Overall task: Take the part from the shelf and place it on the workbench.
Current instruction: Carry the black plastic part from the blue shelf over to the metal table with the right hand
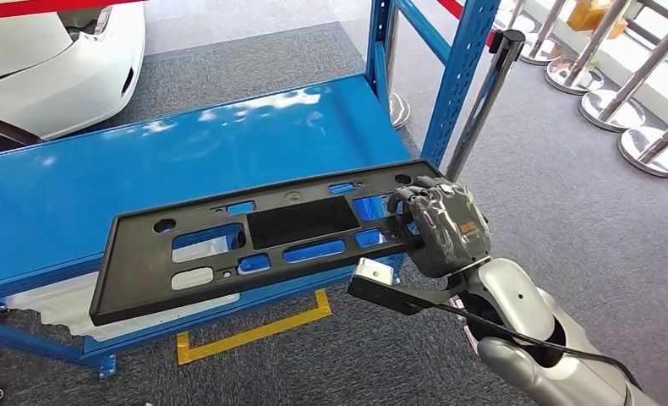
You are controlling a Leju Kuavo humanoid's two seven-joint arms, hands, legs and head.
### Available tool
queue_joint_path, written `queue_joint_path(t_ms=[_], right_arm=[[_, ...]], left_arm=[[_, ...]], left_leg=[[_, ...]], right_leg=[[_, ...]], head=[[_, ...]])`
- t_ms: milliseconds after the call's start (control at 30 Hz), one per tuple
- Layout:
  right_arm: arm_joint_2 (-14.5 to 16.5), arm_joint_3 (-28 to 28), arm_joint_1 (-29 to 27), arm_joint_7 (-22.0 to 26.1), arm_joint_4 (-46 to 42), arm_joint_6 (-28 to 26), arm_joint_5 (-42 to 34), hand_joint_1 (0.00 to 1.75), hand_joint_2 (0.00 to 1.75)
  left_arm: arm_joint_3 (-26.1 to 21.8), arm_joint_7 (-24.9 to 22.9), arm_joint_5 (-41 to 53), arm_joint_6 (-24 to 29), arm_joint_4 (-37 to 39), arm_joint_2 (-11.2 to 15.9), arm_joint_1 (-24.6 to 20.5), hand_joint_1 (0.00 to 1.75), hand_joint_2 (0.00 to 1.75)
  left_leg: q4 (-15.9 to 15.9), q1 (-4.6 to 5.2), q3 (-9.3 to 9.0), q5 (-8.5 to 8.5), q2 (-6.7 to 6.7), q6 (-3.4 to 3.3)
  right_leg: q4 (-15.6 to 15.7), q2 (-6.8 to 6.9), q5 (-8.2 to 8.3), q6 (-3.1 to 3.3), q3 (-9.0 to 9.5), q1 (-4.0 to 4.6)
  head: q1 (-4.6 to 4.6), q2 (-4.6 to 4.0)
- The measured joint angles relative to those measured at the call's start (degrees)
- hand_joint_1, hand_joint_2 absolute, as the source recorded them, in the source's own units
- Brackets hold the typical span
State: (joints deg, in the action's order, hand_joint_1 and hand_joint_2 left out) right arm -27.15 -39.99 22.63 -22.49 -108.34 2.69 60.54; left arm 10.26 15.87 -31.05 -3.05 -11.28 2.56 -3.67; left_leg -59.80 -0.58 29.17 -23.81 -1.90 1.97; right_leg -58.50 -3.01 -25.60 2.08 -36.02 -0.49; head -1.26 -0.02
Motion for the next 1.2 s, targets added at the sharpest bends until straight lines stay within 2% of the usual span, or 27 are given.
queue_joint_path(t_ms=[33, 100, 133, 167, 200, 267, 300, 333, 367, 400, 433, 500, 533, 633, 667, 700, 767, 800, 833, 867, 900, 1000, 1033, 1067, 1133, 1167, 1200], right_arm=[[0.0, 0.0, 0.0, -0.1, 0.0, -0.1, 0.0, 1.75, 1.75], [0.0, 0.0, -0.1, -0.2, 0.0, -0.1, 0.0, 1.75, 1.75], [0.0, 0.0, -0.2, -0.2, 0.0, -0.2, 0.0, 1.75, 1.75], [-0.1, 0.0, -0.2, -0.3, 0.0, -0.2, 0.0, 1.75, 1.75], [-0.1, 0.0, -0.2, -0.4, 0.0, -0.2, 0.0, 1.75, 1.75], [-0.1, 0.0, -0.3, -0.7, 0.0, -0.2, 0.1, 1.75, 1.75], [-0.1, 0.0, -0.4, -0.9, 0.0, -0.2, 0.1, 1.75, 1.75], [-0.2, 0.0, -0.5, -1.0, 0.0, -0.2, 0.1, 1.75, 1.75], [-0.2, 0.0, -0.6, -1.1, 0.0, -0.2, 0.1, 1.75, 1.75], [-0.2, 0.0, -0.7, -1.2, 0.0, -0.2, 0.1, 1.75, 1.75], [-0.2, 0.0, -0.7, -1.3, 0.0, -0.2, 0.2, 1.75, 1.75], [-0.3, 0.0, -0.7, -1.4, -0.1, -0.2, 0.2, 1.75, 1.75], [-0.4, 0.0, -0.7, -1.5, -0.1, -0.3, 0.2, 1.75, 1.75], [-0.5, 0.0, -0.7, -1.6, -0.2, -0.3, 0.2, 1.75, 1.75], [-0.5, 0.0, -0.7, -1.6, -0.2, -0.3, 0.2, 1.75, 1.75], [-0.5, 0.0, -0.7, -1.6, -0.2, -0.2, 0.2, 1.75, 1.75], [-0.5, 0.0, -0.7, -1.6, -0.2, -0.2, 0.2, 1.75, 1.75], [-0.5, 0.0, -0.7, -1.6, -0.2, -0.2, 0.2, 1.75, 1.75], [-0.5, 0.0, -0.7, -1.6, -0.2, -0.2, 0.2, 1.75, 1.75], [-0.5, 0.0, -0.7, -1.6, -0.2, -0.2, 0.2, 1.75, 1.75], [-0.5, 0.0, -0.7, -1.6, -0.2, -0.2, 0.2, 1.75, 1.75], [-0.5, 0.0, -0.6, -1.6, -0.3, -0.2, 0.1, 1.75, 1.75], [-0.5, 0.0, -0.6, -1.6, -0.3, -0.2, 0.0, 1.75, 1.75], [-0.5, 0.0, -0.6, -1.7, -0.3, -0.2, 0.0, 1.75, 1.75], [-0.5, 0.0, -0.6, -1.7, -0.3, -0.2, 0.0, 1.75, 1.75], [-0.6, 0.0, -0.7, -1.7, -0.3, -0.2, 0.0, 1.75, 1.75], [-0.6, 0.0, -0.7, -1.8, -0.4, -0.2, 0.0, 1.75, 1.75]], left_arm=[[0.0, 0.0, -0.1, 0.0, 0.0, 0.0, 0.0, 0.00, 1.75], [0.1, -0.1, -0.2, 0.0, 0.0, 0.0, 0.0, 0.00, 1.75], [0.2, -0.1, -0.2, 0.0, 0.0, -0.1, -0.1, 0.00, 1.75], [0.2, -0.2, -0.2, 0.0, 0.0, -0.1, -0.1, 0.00, 1.75], [0.2, -0.2, -0.3, 0.0, 0.0, -0.2, -0.2, 0.00, 1.75], [0.2, -0.2, -0.3, 0.0, 0.0, -0.2, -0.1, 0.00, 1.75], [0.2, -0.2, -0.3, 0.0, 0.0, -0.2, 0.0, 0.00, 1.75], [0.2, -0.2, -0.3, 0.0, 0.0, -0.2, 0.0, 0.00, 1.75], [0.2, -0.2, -0.2, 0.0, 0.0, -0.2, 0.0, 0.00, 1.75], [0.2, -0.2, -0.2, 0.0, 0.0, -0.2, 0.0, 0.00, 1.75], [0.2, -0.2, -0.2, 0.0, 0.0, -0.2, 0.0, 0.00, 1.75], [0.3, -0.2, -0.2, 0.0, 0.0, -0.2, -0.1, 0.00, 1.75], [0.3, -0.2, -0.2, 0.0, 0.0, -0.2, -0.1, 0.00, 1.75], [0.3, -0.2, -0.3, -0.1, 0.0, -0.2, -0.1, 0.00, 1.75], [0.3, -0.2, -0.3, -0.1, 0.0, -0.2, -0.1, 0.00, 1.75], [0.3, -0.1, -0.3, -0.1, 0.0, -0.2, -0.1, 0.00, 1.75], [0.3, -0.1, -0.4, 0.0, 0.0, -0.2, 0.0, 0.00, 1.75], [0.3, -0.1, -0.5, 0.0, 0.0, -0.2, 0.0, 0.00, 1.75], [0.3, -0.1, -0.6, 0.0, 0.0, -0.2, 0.0, 0.00, 1.75], [0.3, -0.1, -0.7, 0.0, 0.0, -0.2, 0.0, 0.00, 1.75], [0.3, -0.1, -0.7, 0.0, 0.0, -0.2, 0.0, 0.00, 1.75], [0.3, 0.1, -0.7, 0.0, 0.0, -0.1, 0.0, 0.00, 1.75], [0.3, 0.2, -0.7, 0.0, 0.0, 0.0, 0.0, 0.00, 1.75], [0.3, 0.3, -0.6, -0.1, 0.0, 0.0, 0.0, 0.00, 1.75], [0.3, 0.5, -0.5, -0.2, 0.0, 0.0, -0.1, 0.00, 1.75], [0.3, 0.5, -0.4, -0.2, 0.0, 0.0, -0.2, 0.00, 1.75], [0.4, 0.6, -0.4, -0.3, 0.0, 0.0, -0.2, 0.00, 1.75]], left_leg=[[1.5, 0.07, -0.65, 0.22, -0.45, -0.20], [2.1, 0.09, -0.33, 0.83, 0.05, -0.72], [2.4, -0.01, -0.14, 1.29, 0.57, -1.06], [2.8, -0.15, 0.13, 1.84, 1.07, -1.51], [3.2, -0.29, 0.48, 2.38, 1.60, -1.89], [3.3, -0.16, 1.37, 3.12, 2.54, -2.32], [3.1, -0.10, 1.93, 3.38, 3.03, -2.34], [2.9, -0.07, 2.49, 3.59, 3.49, -2.29], [2.6, -0.08, 3.02, 3.76, 3.92, -2.20], [2.2, -0.12, 3.50, 3.87, 4.33, -2.10], [1.8, -0.15, 3.90, 3.91, 4.72, -1.94], [1.0, -0.01, 4.53, 3.94, 5.36, -1.43], [0.7, 0.09, 4.70, 4.04, 5.61, -1.08], [0.3, 0.07, 4.96, 4.29, 5.92, 0.03], [-0.5, -0.01, 5.27, 3.44, 5.35, 0.41], [-2.3, -0.08, 5.92, 1.76, 4.54, 0.72], [-9.0, -0.12, 8.16, -3.03, 2.89, 1.07], [-12.5, -0.12, 9.25, -4.91, 2.58, 1.09], [-14.8, -0.12, 9.72, -5.79, 2.44, 1.03], [-15.2, -0.09, 9.24, -5.56, 2.38, 0.86], [-13.2, -0.03, 7.66, -4.36, 2.26, 0.57], [-1.7, 0.32, 0.69, -0.40, 0.54, -0.81], [0.6, 0.42, -0.44, 0.14, 0.08, -1.07], [1.6, 0.49, -0.78, 0.30, -0.03, -1.19], [2.4, 0.48, -0.61, 1.27, 0.76, -1.49], [2.9, 0.41, -0.51, 1.83, 1.20, -1.76], [3.4, 0.29, -0.29, 2.48, 1.65, -2.07]], right_leg=[[0.0, -0.32, 0.35, -0.37, -0.20, -0.03], [0.2, -1.08, 1.17, -1.25, -0.47, -0.05], [0.1, -1.03, 1.08, -1.61, -0.79, -0.02], [-0.7, -0.53, 0.19, -1.85, -1.35, 0.03], [-2.7, 0.26, -1.60, -2.05, -2.29, 0.07], [-9.7, 2.02, -6.48, -2.31, -4.87, -0.11], [-13.3, 2.37, -8.04, -2.48, -5.92, -0.24], [-15.5, 2.54, -8.40, -2.64, -6.24, -0.38], [-15.8, 2.66, -7.64, -2.79, -5.57, -0.48], [-13.9, 2.87, -6.20, -2.90, -3.86, -0.58], [-10.3, 3.37, -4.78, -2.97, -1.22, -0.66], [-3.2, 4.61, -3.81, -2.67, 3.32, -0.38], [-1.1, 4.96, -3.94, -2.37, 4.37, -0.20], [-0.3, 4.31, -3.62, -1.00, 3.94, -0.05], [-0.1, 4.06, -3.25, -0.43, 3.69, -0.11], [0.1, 3.84, -2.84, 0.10, 3.39, -0.17], [0.1, 3.33, -2.14, 0.74, 2.60, -0.10], [0.0, 3.00, -1.82, 0.86, 2.12, 0.01], [-0.1, 2.61, -1.50, 0.91, 1.64, 0.12], [-0.2, 2.18, -1.20, 0.91, 1.18, 0.22], [-0.3, 1.72, -0.90, 0.90, 0.80, 0.32], [-0.4, 0.55, -0.03, 0.63, 0.09, 0.51], [-0.4, 0.28, 0.32, 0.36, -0.06, 0.42], [-0.3, 0.03, 0.71, -0.04, -0.22, 0.26], [-0.1, -0.34, 1.36, -0.96, -0.44, 0.02], [-0.4, -0.06, 0.98, -1.36, -0.71, 0.05], [-1.6, 0.51, -0.28, -1.67, -1.28, 0.11]], head=[[-0.12, 0.00], [-0.17, 0.00], [-0.26, 0.00], [-0.07, 0.00], [0.24, 0.00], [1.03, 0.00], [1.28, 0.00], [1.46, 0.00], [1.62, 0.00], [1.80, 0.00], [2.00, 0.00], [2.50, 0.00], [2.61, 0.00], [2.34, 0.00], [2.19, 0.00], [1.95, 0.00], [1.26, 0.00], [0.96, 0.00], [0.77, 0.00], [0.63, 0.00], [0.47, 0.00], [0.09, 0.00], [0.10, 0.00], [0.07, 0.00], [-0.27, 0.00], [-0.42, 0.00], [-0.33, 0.00]])
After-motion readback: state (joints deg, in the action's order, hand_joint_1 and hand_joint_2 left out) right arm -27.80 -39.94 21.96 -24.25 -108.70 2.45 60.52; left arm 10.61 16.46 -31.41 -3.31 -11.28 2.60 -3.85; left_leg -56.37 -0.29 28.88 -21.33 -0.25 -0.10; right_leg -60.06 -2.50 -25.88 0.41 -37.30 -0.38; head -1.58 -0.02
